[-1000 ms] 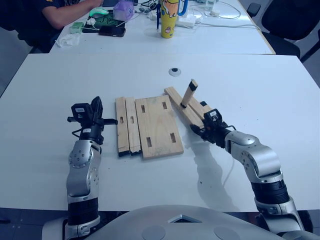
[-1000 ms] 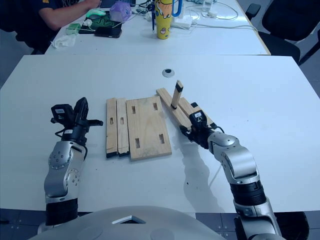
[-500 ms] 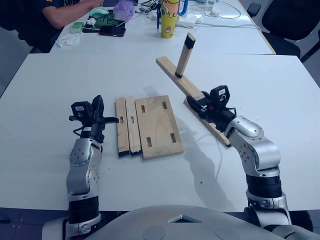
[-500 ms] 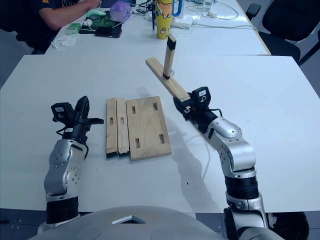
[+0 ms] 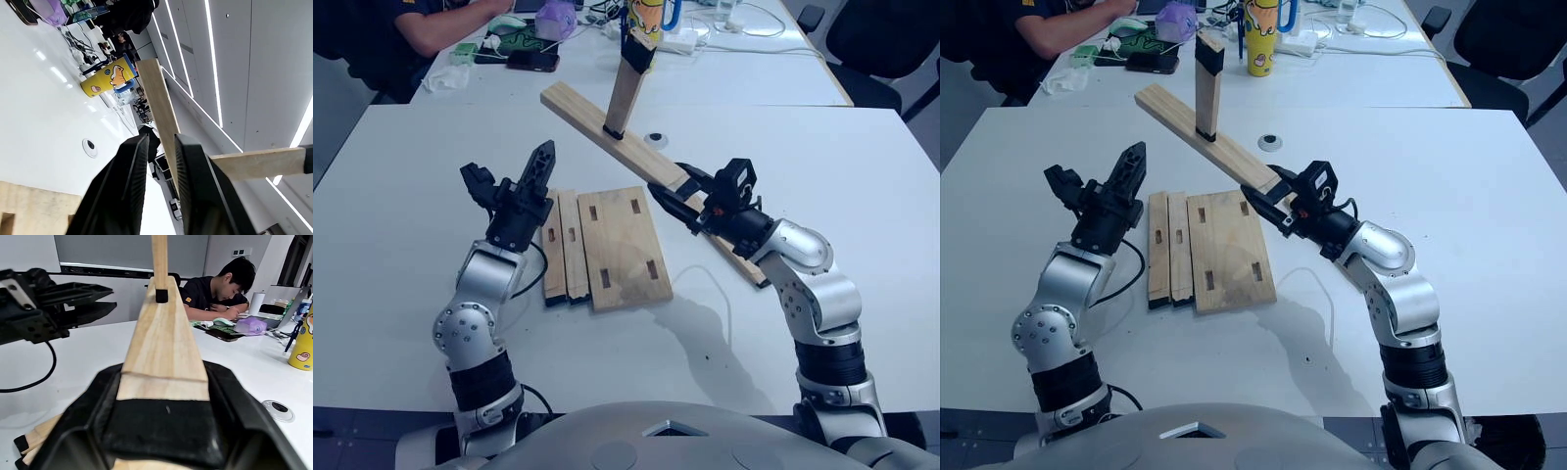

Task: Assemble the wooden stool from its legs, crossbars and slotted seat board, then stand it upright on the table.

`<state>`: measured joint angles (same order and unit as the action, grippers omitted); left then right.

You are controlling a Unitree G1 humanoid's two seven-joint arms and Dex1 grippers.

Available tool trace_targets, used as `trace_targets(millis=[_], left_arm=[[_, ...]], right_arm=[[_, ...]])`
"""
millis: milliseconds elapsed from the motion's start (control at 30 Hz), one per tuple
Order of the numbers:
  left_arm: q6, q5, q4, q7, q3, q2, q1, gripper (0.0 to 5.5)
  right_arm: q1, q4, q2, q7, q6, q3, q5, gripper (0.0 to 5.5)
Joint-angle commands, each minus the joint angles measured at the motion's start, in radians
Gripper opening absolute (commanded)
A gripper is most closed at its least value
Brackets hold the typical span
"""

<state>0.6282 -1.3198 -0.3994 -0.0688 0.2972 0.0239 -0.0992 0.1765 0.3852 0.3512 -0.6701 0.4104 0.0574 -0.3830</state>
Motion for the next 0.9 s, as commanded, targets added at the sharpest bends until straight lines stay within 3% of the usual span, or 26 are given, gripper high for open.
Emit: trace_targets(millis=[33, 533, 900], left_arm=[[-0.008, -0.051, 0.007, -0.031, -0.006, -0.012, -0.046, 0.97], [-0.039, -0.06, 0.097, -0.023, -0.011, -0.046, -0.089, 0.97], [-0.088, -0.131, -0.037, -0.072, 0.012, -0.058, -0.094, 0.97]], right_arm=[[0.001, 0.015, 0.024, -0.031, -0.031, 0.014, -0.004, 2.08], [0.003, 0.018, 0.044, -0.073, -0.038, 0.037, -0.02, 2.08], [-0.007, -0.01, 0.045, -0.045, -0.053, 0.051, 0.038, 2.08]])
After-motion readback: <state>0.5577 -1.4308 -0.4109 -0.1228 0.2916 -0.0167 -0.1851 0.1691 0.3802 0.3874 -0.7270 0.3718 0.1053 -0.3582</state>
